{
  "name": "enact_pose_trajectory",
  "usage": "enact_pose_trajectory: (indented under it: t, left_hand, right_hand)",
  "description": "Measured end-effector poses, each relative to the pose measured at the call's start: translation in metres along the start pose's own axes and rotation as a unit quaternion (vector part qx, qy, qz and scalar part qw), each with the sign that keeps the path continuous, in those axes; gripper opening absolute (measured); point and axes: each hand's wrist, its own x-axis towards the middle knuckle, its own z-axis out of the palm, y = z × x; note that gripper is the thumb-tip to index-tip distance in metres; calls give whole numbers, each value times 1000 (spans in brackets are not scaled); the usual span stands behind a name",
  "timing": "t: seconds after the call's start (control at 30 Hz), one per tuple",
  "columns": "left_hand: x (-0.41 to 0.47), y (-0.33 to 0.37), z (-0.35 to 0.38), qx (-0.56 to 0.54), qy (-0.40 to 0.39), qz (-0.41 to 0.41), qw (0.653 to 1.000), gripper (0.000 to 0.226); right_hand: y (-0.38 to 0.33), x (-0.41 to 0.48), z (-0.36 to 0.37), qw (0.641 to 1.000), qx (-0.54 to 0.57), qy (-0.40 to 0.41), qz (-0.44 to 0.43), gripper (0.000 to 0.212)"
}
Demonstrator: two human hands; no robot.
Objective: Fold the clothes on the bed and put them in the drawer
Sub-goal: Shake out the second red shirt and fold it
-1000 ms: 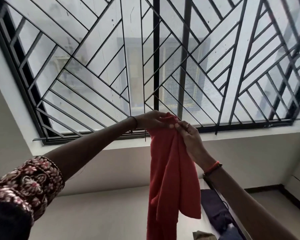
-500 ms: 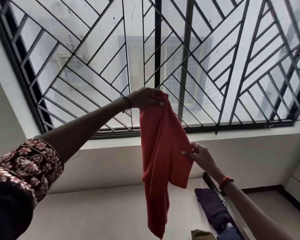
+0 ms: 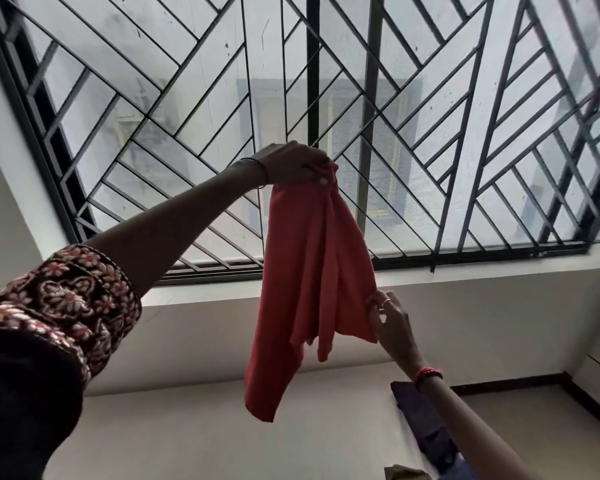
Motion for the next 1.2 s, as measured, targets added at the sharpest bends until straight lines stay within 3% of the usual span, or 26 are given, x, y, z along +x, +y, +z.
enact_pose_trajectory:
  t: [0.17, 0.37, 0.47, 0.53, 0.63, 0.7, 0.8, 0.93, 1.0, 1.07, 1.13, 1.2]
  left_hand:
    - [-8, -15, -6, -22, -6, -24, 999, 27]
    - [-18, -31, -5, -51, -11, -68, 996, 25]
    - [-19, -32, -6, -70, 9, -59, 996, 25]
    - [-18, -32, -8, -86, 14, -54, 995, 28]
    - [-18, -30, -13, -96, 11, -51, 994, 25]
    - [-17, -27, -15, -96, 11, -58, 994, 22]
    - [-18, -26, -18, -95, 6, -64, 993, 24]
    - [-28, -24, -20, -83, -5, -46, 995, 48]
    - [-34, -28, -20, -79, -6, -27, 997, 50]
    - [-39, -30, -21, -72, -5, -28, 997, 50]
    - [-42, -33, -19, -64, 2, -24, 998, 55]
    - [-47, -35, -18, -73, 7, -26, 997, 61]
  right_hand:
    - [2, -5, 10, 996, -10, -84, -2, 21]
    - [9, 6, -10, 968, -245, 53, 31, 23]
    - [9, -2, 1, 989, -130, 13, 68, 11]
    - [7, -8, 8, 988, -32, -15, 150, 7]
    - [-6, -17, 17, 936, 76, -39, 342, 29]
    - [-25, -26, 22, 899, 169, -69, 398, 47]
    - [-49, -37, 36, 912, 240, -89, 320, 87]
    - [-48, -29, 46, 948, 183, -72, 251, 77]
    - [-39, -24, 43, 947, 181, -58, 258, 100]
    - [-39, -23, 43, 952, 147, -102, 248, 113]
    - [-39, -28, 48, 957, 113, -149, 220, 99]
    - [-41, -37, 56, 966, 83, -145, 200, 63]
